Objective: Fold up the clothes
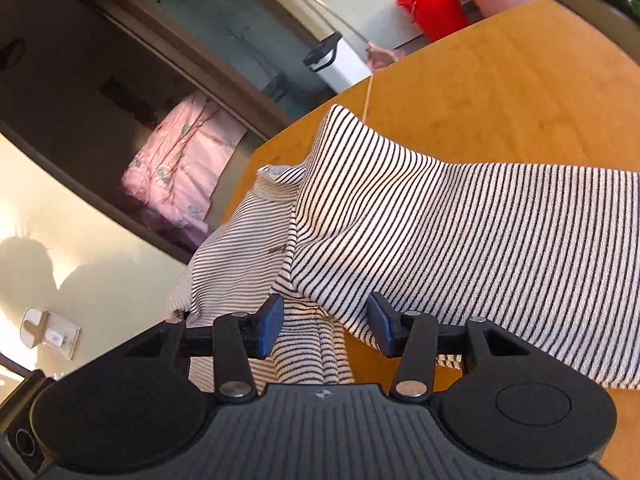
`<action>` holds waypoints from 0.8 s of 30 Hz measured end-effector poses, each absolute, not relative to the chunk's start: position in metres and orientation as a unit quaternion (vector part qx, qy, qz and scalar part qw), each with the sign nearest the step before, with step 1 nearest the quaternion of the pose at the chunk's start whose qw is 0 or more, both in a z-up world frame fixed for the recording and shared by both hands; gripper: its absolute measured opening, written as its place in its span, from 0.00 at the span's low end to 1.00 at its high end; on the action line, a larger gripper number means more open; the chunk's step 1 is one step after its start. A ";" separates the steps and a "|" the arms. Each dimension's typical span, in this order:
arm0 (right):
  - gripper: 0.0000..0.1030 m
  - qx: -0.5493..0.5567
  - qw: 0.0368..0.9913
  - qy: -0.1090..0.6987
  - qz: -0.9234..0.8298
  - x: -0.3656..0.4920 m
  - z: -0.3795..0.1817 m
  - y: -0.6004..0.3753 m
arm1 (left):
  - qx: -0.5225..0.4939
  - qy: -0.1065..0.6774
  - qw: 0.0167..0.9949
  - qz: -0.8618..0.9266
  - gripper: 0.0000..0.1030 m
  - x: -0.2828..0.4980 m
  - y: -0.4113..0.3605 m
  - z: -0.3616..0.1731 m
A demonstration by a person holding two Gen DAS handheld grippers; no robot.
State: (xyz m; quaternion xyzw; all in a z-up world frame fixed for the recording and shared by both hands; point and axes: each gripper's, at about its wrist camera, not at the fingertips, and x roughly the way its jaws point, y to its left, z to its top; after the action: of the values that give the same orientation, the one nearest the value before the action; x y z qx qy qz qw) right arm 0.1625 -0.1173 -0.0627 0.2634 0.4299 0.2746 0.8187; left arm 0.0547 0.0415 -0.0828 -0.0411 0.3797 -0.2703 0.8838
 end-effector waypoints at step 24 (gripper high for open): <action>0.61 0.134 0.937 0.323 -0.016 0.061 -0.020 -0.239 | -0.086 0.393 0.879 -0.256 1.00 0.064 0.052 -0.084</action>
State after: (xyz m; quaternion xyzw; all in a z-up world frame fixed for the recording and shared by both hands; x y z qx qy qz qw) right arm 0.0614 -0.2386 -0.0202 0.1336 0.3228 -0.0156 0.9368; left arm 0.0635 0.0519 -0.0839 -0.0859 0.3931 -0.2556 0.8791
